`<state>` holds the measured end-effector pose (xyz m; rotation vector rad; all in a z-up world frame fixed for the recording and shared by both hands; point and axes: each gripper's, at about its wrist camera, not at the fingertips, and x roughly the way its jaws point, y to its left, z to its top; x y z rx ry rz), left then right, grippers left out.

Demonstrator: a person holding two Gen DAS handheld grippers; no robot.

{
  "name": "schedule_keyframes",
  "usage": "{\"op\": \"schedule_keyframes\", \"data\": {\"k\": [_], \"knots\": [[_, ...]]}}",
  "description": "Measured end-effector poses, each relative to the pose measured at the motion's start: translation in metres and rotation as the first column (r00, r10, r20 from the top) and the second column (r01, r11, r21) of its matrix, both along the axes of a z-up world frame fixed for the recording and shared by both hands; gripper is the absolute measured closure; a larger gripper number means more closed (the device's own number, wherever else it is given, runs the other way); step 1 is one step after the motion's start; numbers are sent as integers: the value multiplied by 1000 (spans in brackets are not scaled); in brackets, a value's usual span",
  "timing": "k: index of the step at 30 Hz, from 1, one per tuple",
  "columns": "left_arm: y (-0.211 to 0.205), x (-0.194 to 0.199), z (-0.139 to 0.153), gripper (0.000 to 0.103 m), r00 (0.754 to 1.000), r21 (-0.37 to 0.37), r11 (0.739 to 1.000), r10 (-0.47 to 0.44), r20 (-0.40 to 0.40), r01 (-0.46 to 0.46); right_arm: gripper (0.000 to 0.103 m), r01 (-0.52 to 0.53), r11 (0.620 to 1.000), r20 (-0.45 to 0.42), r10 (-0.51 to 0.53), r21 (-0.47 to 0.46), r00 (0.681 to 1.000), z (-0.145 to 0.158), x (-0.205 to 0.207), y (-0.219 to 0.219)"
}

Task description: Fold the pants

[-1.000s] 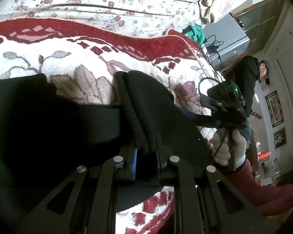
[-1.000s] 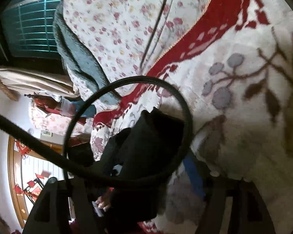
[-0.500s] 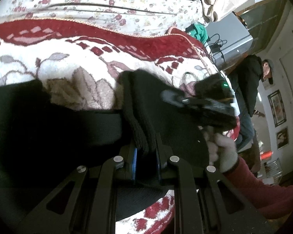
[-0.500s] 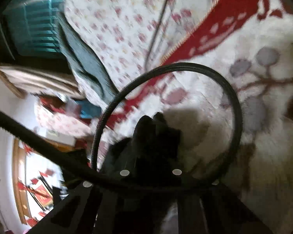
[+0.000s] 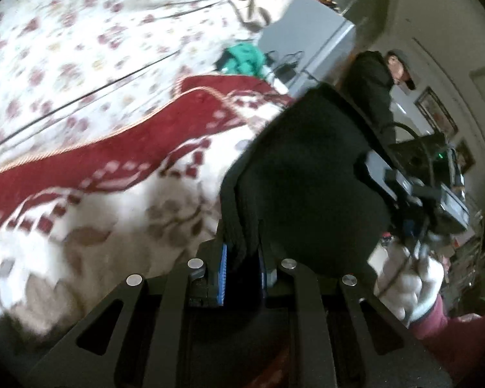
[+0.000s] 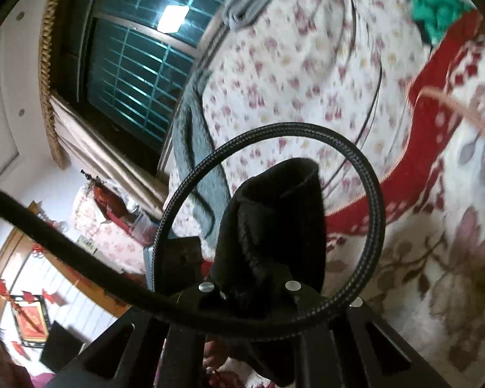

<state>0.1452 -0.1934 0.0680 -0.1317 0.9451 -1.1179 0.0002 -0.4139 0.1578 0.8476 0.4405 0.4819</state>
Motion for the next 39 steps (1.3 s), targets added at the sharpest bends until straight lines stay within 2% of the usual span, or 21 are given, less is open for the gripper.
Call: {"op": "schedule_keyframes", "data": {"k": [4, 7, 9, 12, 16, 18, 21, 24, 25, 26, 28, 29, 32, 34, 35, 37, 39], "knots": [[5, 18, -6, 80, 997, -17, 999, 42, -59, -43, 92, 21, 1000, -15, -21, -11, 1000, 2, -10, 11], [45, 30, -14, 77, 984, 3, 988, 152, -96, -153, 92, -21, 999, -45, 19, -29, 999, -6, 0, 32], [85, 35, -16, 77, 965, 8, 971, 237, -110, -238, 92, -71, 997, -66, 69, -35, 995, -15, 13, 52], [147, 39, -13, 77, 926, 28, 932, 363, -104, -362, 92, -144, 985, -102, 134, -90, 986, -28, 37, 91], [211, 25, -15, 77, 876, 64, 878, 477, -71, -473, 92, -272, 952, -154, 251, -138, 956, -51, 71, 157], [232, 15, -19, 77, 858, 65, 861, 508, -78, -504, 92, -323, 927, -171, 293, -191, 941, -61, 86, 194], [256, 1, -30, 77, 829, 69, 834, 552, -89, -548, 90, -327, 901, -196, 280, -286, 940, -87, 105, 243], [264, -10, -43, 77, 814, 90, 821, 571, -104, -564, 87, -407, 870, -282, 331, -279, 901, -115, 122, 269], [265, -13, -46, 77, 814, 100, 821, 571, -105, -563, 82, -413, 872, -271, 344, -262, 899, -110, 122, 265], [265, -17, -47, 77, 815, 103, 822, 570, -104, -561, 78, -446, 872, -270, 388, -203, 881, -105, 124, 257], [262, -23, -48, 77, 821, 99, 827, 562, -103, -554, 56, -488, 869, -293, 447, -81, 845, -95, 127, 235], [261, -25, -46, 77, 824, 90, 830, 558, -103, -551, 53, -486, 871, -288, 449, -69, 846, -87, 121, 223], [256, -32, -34, 77, 839, 42, 845, 535, -94, -534, 49, -426, 897, -206, 397, -118, 894, -51, 92, 177], [251, -36, -25, 74, 845, 31, 848, 530, -70, -529, 37, -351, 925, -193, 322, -142, 927, -40, 79, 139], [248, -37, -22, 59, 846, 30, 848, 529, -58, -529, 34, -317, 935, -201, 284, -159, 938, -40, 75, 125], [242, -40, -21, 44, 847, 25, 848, 529, -50, -529, 33, -246, 945, -247, 191, -217, 950, -47, 72, 102], [237, -43, -24, 44, 847, 31, 848, 530, -52, -529, 33, -235, 938, -328, 144, -256, 934, -66, 74, 92]]}}
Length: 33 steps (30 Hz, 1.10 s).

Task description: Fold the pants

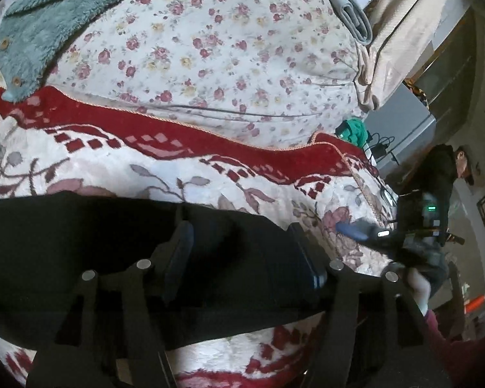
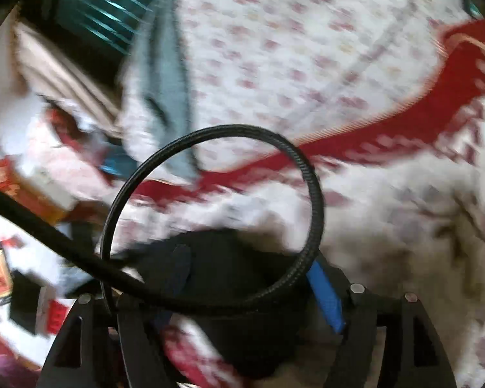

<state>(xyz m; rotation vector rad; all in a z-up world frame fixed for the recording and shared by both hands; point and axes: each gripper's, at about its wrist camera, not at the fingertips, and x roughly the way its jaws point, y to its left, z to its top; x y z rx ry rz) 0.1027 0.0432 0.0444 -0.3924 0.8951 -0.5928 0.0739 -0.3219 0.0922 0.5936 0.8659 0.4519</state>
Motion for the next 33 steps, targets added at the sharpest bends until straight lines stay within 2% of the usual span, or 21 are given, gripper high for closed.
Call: {"op": "schedule_keyframes", "data": {"k": [3, 6, 7, 8, 9, 10, 12, 13, 15, 18, 22, 24, 25, 28, 30, 32, 33], "knots": [[-2, 2, -12, 44, 998, 64, 996, 64, -24, -62, 33, -20, 1000, -89, 21, 13, 996, -35, 13, 5], [-3, 6, -29, 44, 993, 93, 992, 97, -75, -90, 36, -20, 996, -159, 34, 89, 987, -69, 34, 11], [-4, 8, -36, 44, 991, 83, 993, 95, -97, -87, 47, -13, 987, -176, 42, 159, 983, -80, 38, 11], [-5, 9, -44, 44, 988, 70, 994, 94, -122, -86, 53, -18, 974, -165, 56, 224, 985, -84, 40, 12], [-8, 10, -50, 44, 986, 61, 995, 85, -143, -77, 61, -33, 968, -135, 69, 250, 988, -84, 40, 16], [-11, 10, -56, 44, 985, 55, 997, 68, -158, -60, 68, -46, 976, -105, 69, 211, 992, -80, 38, 20], [-15, 7, -60, 69, 987, 76, 996, 59, -148, -48, 76, -57, 986, -69, 69, 159, 995, -71, 35, 23], [-17, 4, -61, 85, 988, 95, 995, 42, -152, -27, 82, -50, 986, -55, 59, 156, 997, -66, 32, 20], [-19, -4, -58, 88, 990, 96, 995, 18, -142, -4, 84, -35, 991, -25, 39, 129, 999, -57, 28, 15], [-16, -20, -51, 89, 994, 95, 995, 0, -106, 10, 86, 2, 997, -3, -2, 81, 1000, -52, 22, 7], [-12, -22, -70, 89, 987, 137, 990, 43, -152, -22, 85, 21, 999, -71, -24, -41, 997, -77, 30, 14], [-7, -20, -77, 89, 983, 100, 994, 55, -173, -38, 84, 49, 999, -85, -48, 15, 995, -83, 28, 8], [-5, -19, -76, 89, 983, 82, 996, 55, -177, -41, 84, 56, 998, -83, -53, 27, 995, -79, 26, 5], [1, -18, -71, 79, 981, 80, 994, 87, -171, -74, 82, 82, 996, -56, -83, -20, 995, -58, 19, 1], [5, -18, -68, 77, 980, 85, 992, 106, -166, -92, 81, 79, 997, -16, -79, 4, 997, -43, 12, 2], [7, -20, -62, 77, 981, 110, 988, 128, -145, -113, 75, 32, 999, 30, -33, 29, 999, -27, 6, 10], [7, -20, -60, 77, 981, 125, 985, 139, -135, -122, 69, 4, 1000, 46, -5, 17, 999, -21, 3, 17]]}}
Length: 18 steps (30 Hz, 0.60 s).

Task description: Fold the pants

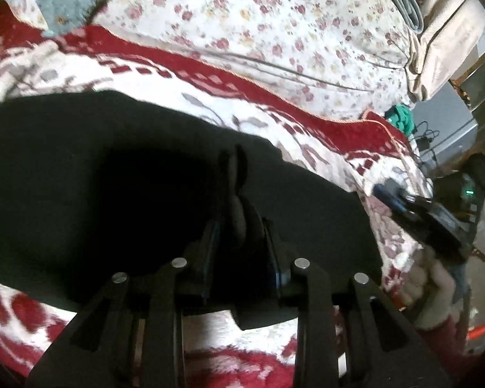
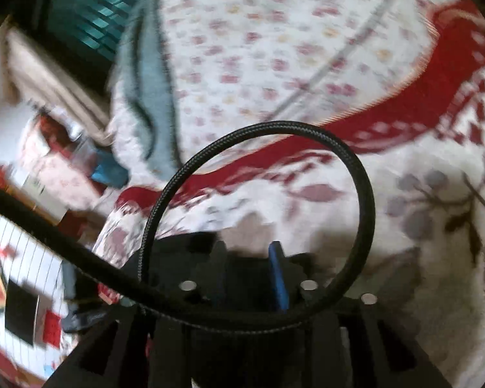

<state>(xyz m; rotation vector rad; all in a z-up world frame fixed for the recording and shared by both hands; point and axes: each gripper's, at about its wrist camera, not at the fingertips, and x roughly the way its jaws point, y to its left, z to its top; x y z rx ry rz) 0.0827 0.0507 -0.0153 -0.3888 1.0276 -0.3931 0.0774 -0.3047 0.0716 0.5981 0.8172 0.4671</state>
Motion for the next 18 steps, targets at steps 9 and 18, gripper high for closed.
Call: {"op": "schedule_keyframes", "data": {"k": [9, 18], "knots": [[13, -17, 15, 77, 983, 247, 954, 145, 108, -168, 51, -223, 965, 62, 233, -136, 970, 28, 2, 90], [54, -33, 18, 77, 954, 248, 922, 271, 129, -296, 36, -353, 912, 33, 368, -210, 929, 26, 30, 169]]}}
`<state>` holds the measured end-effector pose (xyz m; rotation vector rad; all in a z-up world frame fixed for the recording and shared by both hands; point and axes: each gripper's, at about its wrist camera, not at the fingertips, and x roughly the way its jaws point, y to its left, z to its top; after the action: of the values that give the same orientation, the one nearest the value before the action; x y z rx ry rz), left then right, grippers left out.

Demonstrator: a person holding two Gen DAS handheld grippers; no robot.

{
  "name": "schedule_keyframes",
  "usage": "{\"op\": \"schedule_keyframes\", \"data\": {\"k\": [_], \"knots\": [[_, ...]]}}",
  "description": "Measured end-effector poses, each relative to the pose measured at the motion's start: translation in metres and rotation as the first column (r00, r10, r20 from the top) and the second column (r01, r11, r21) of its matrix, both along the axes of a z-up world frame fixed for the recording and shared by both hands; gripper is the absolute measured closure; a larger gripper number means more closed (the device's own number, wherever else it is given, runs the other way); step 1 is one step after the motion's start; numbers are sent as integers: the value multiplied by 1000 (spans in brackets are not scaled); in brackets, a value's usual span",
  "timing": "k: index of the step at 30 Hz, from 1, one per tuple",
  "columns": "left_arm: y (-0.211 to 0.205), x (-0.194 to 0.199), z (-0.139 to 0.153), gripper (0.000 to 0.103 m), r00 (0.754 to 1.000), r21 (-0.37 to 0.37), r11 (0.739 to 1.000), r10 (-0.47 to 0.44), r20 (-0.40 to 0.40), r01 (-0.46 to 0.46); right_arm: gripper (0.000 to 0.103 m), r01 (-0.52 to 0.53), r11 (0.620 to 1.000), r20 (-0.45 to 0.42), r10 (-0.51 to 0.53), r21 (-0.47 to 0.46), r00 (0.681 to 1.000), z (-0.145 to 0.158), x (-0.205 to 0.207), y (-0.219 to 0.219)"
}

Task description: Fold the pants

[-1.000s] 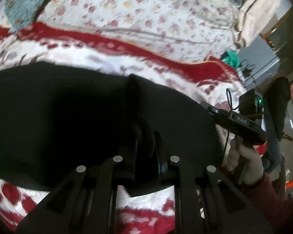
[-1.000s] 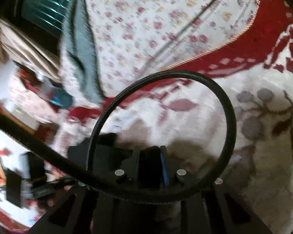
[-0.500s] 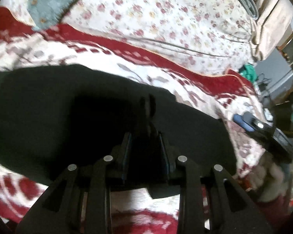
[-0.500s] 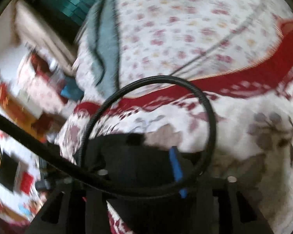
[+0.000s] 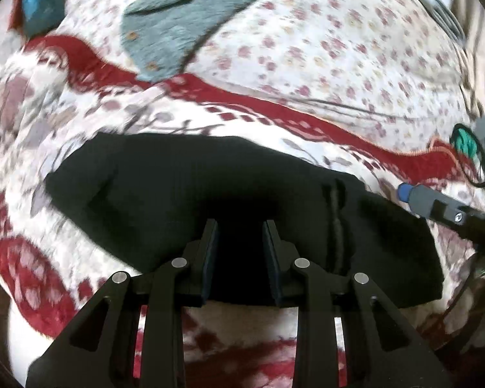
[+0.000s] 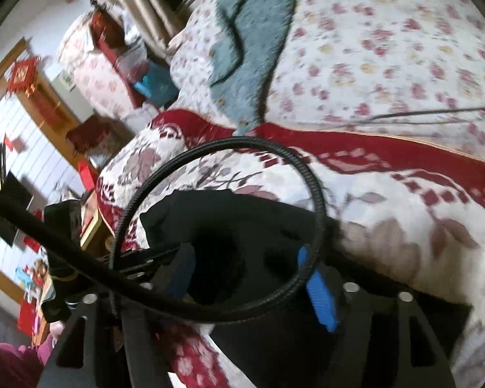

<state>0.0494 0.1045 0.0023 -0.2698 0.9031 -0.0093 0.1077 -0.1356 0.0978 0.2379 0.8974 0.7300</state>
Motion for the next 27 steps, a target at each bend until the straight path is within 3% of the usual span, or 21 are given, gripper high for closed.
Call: {"op": "schedule_keyframes", "data": {"k": [3, 7, 13, 17, 23, 27], "knots": [[31, -11, -4, 77, 995, -110, 989, 95, -9, -95, 36, -58, 998, 6, 58, -16, 998, -1, 14, 30], [72, -26, -12, 52, 976, -283, 936, 217, -6, -210, 32, -157, 987, -6, 156, -25, 988, -2, 38, 75], [97, -38, -11, 52, 956, -404, 876, 294, 19, -262, 32, -246, 969, -38, 245, -27, 969, -11, 72, 131], [100, -51, -8, 51, 945, -413, 865, 326, 36, -283, 32, -274, 962, -67, 274, -4, 960, -16, 87, 155], [106, -34, -30, 49, 947, -444, 841, 316, -59, -309, 29, -394, 915, -114, 384, -86, 916, -28, 108, 200], [101, -16, -42, 47, 950, -420, 852, 284, -129, -312, 28, -461, 875, -124, 446, -150, 886, -36, 118, 226]]}}
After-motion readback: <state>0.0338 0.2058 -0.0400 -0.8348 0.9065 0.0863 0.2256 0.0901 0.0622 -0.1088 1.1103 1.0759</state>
